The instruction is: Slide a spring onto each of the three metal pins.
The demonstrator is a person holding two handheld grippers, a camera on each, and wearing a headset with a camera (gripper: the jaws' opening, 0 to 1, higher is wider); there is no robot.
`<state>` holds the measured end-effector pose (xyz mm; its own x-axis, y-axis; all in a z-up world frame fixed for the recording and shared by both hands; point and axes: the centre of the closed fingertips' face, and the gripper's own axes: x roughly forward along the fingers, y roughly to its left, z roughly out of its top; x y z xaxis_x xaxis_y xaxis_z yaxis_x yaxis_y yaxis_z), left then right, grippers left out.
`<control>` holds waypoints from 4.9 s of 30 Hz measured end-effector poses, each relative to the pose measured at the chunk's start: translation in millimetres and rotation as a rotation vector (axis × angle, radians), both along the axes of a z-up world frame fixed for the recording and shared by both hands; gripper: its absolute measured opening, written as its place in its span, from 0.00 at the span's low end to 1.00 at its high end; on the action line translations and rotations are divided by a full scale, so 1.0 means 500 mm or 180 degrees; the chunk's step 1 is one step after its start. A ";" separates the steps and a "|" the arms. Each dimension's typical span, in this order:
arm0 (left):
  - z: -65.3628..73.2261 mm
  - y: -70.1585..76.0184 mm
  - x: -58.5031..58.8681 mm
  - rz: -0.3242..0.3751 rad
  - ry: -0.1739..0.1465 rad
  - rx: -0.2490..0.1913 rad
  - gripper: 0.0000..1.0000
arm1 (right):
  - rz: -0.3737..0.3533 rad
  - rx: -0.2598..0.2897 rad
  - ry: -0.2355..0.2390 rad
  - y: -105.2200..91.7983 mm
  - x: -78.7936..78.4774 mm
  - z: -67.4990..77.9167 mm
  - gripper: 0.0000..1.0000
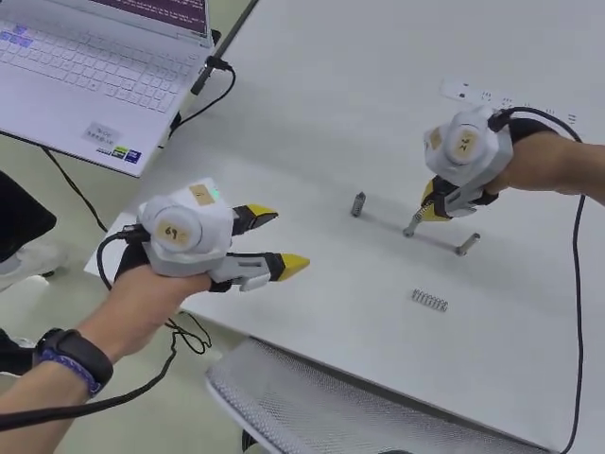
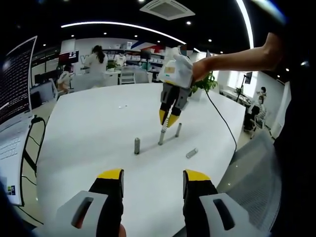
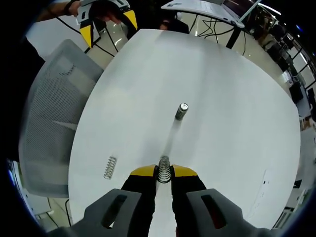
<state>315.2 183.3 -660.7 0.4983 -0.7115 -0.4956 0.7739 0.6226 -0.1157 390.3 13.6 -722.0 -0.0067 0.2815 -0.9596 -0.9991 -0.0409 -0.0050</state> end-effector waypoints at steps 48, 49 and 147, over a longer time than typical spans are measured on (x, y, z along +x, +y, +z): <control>0.003 0.022 0.003 0.0075 0.0017 0.0002 0.44 | 0.0128 -0.0232 0.0099 0.006 -0.005 -0.084 0.09; 0.003 0.022 0.003 0.0073 0.0018 0.0007 0.44 | 0.0132 -0.0238 0.0095 0.006 -0.005 -0.086 0.09; 0.028 -0.055 -0.012 -0.0145 -0.0010 -0.0067 0.45 | -0.2342 0.1801 -0.0362 -0.129 -0.024 0.095 0.35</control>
<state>309.1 155.9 -646.7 0.4667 -0.7437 -0.4787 0.8018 0.5842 -0.1258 378.5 -50.9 -674.6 0.4443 0.6031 -0.6625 -0.7650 0.6402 0.0697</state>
